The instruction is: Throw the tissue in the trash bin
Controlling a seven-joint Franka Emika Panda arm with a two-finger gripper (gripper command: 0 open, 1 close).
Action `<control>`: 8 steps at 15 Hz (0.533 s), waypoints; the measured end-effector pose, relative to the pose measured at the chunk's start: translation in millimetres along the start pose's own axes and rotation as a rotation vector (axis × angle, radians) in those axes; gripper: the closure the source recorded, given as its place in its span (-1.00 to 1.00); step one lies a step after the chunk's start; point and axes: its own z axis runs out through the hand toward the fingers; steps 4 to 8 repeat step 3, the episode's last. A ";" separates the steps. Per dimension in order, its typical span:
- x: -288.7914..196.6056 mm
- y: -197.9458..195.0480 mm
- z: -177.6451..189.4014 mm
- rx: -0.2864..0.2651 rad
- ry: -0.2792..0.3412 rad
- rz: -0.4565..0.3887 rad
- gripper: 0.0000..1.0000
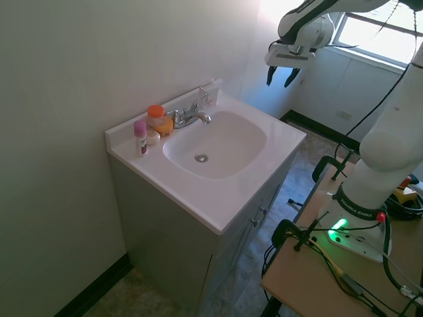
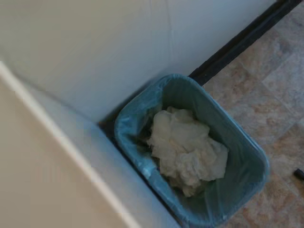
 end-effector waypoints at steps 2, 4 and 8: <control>-38.4 8.7 -15.2 0.020 0.005 -0.061 -1.00; -58.4 13.4 -22.7 0.028 0.009 -0.083 -1.00; -58.4 13.4 -22.7 0.028 0.009 -0.083 -1.00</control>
